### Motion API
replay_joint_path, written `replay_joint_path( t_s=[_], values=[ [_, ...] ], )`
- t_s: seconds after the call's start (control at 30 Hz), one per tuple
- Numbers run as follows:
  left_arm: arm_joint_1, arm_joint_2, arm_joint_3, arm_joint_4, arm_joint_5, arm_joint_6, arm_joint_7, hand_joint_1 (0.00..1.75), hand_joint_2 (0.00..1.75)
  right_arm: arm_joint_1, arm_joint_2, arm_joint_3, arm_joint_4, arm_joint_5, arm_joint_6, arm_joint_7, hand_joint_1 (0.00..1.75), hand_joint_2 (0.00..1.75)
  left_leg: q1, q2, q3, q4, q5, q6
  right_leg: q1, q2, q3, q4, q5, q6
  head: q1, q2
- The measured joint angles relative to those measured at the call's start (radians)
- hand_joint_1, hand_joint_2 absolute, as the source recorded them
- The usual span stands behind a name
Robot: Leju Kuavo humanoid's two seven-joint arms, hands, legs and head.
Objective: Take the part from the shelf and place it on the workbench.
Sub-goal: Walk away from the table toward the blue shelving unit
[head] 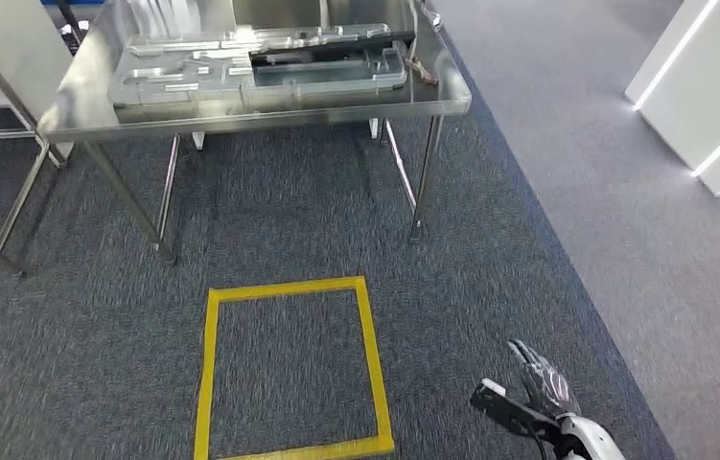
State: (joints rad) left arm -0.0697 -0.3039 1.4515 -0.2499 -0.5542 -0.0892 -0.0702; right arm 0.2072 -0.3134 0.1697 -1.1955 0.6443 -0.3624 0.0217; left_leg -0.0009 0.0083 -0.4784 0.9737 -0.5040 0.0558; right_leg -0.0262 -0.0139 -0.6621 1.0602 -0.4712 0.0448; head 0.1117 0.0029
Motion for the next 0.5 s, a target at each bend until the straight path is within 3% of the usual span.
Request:
replay_joint_path(
  t_s=[0.07,0.1,0.13,0.17,0.23,0.3,0.33,0.37,0.43,0.47,0.5],
  values=[
    [0.000,0.000,0.000,0.000,0.000,0.008,0.003,0.00,0.00,-0.020,0.036,-0.019,0.153,-0.060,-0.019,-0.062,0.00,1.75,-0.004,0.001,-0.033,0.001,0.026,0.008,0.000,0.002,-0.028,0.114,-0.106,0.003,0.000,0.000],
    [0.000,0.000,0.000,0.000,0.001,0.012,0.005,0.00,0.00,-0.036,0.054,-0.029,0.239,-0.088,-0.026,-0.096,0.00,1.75,-0.006,0.002,-0.051,0.003,0.039,0.008,0.001,0.003,-0.036,0.173,-0.132,0.005,0.000,0.000],
    [0.000,0.001,0.000,0.000,0.000,0.014,0.008,0.00,0.00,-0.056,0.073,-0.041,0.333,-0.115,-0.030,-0.127,0.00,1.75,-0.007,0.002,-0.070,0.007,0.051,0.008,0.001,0.004,-0.033,0.214,-0.129,0.006,0.000,0.000],
    [0.000,0.002,0.000,0.000,-0.002,0.016,0.010,0.00,0.00,-0.073,0.091,-0.053,0.422,-0.139,-0.029,-0.152,0.00,1.75,-0.008,0.003,-0.089,0.013,0.062,0.006,0.001,0.004,-0.015,0.226,-0.104,0.005,0.000,0.000],
    [-0.001,0.003,0.000,0.001,-0.007,0.018,0.015,0.00,0.00,-0.101,0.122,-0.081,0.579,-0.177,-0.014,-0.177,0.00,1.75,-0.008,0.002,-0.124,0.029,0.079,0.001,0.001,0.004,0.071,0.150,-0.052,0.000,0.000,0.000],
    [-0.002,0.004,-0.001,0.002,-0.010,0.019,0.017,0.00,0.00,-0.125,0.147,-0.111,0.702,-0.204,0.005,-0.181,0.00,1.75,-0.011,0.002,-0.149,0.045,0.093,-0.009,0.006,0.004,0.179,0.003,-0.066,-0.010,0.000,0.000],
    [-0.003,0.005,-0.001,0.003,-0.011,0.021,0.017,0.00,0.00,-0.136,0.158,-0.125,0.754,-0.214,0.012,-0.180,0.00,1.75,-0.012,0.003,-0.157,0.049,0.101,-0.015,0.009,0.004,0.212,-0.049,-0.081,-0.016,0.000,0.000],
    [-0.003,0.006,-0.001,0.004,-0.011,0.022,0.017,0.00,0.00,-0.143,0.170,-0.139,0.798,-0.220,0.019,-0.176,0.00,1.75,-0.012,0.005,-0.162,0.050,0.110,-0.021,0.013,0.005,0.225,-0.078,-0.088,-0.024,0.000,0.000],
    [-0.001,0.010,0.000,0.006,-0.012,0.025,0.017,0.00,0.00,-0.153,0.191,-0.159,0.871,-0.233,0.041,-0.159,0.00,1.75,-0.011,0.003,-0.171,0.051,0.117,-0.034,0.011,0.002,0.210,-0.084,-0.074,-0.039,0.000,0.000],
    [0.000,0.011,0.000,0.007,-0.014,0.026,0.018,0.00,0.00,-0.158,0.200,-0.168,0.900,-0.242,0.061,-0.143,0.00,1.75,-0.010,0.001,-0.179,0.065,0.094,-0.042,0.009,0.000,0.199,-0.085,-0.062,-0.049,0.000,0.000],
    [0.000,0.013,0.000,0.008,-0.016,0.027,0.018,0.00,0.00,-0.163,0.210,-0.178,0.923,-0.255,0.083,-0.123,0.00,1.75,-0.008,0.000,-0.189,0.098,0.052,-0.049,0.006,-0.002,0.186,-0.087,-0.050,-0.057,-0.001,0.000]
  ],
)
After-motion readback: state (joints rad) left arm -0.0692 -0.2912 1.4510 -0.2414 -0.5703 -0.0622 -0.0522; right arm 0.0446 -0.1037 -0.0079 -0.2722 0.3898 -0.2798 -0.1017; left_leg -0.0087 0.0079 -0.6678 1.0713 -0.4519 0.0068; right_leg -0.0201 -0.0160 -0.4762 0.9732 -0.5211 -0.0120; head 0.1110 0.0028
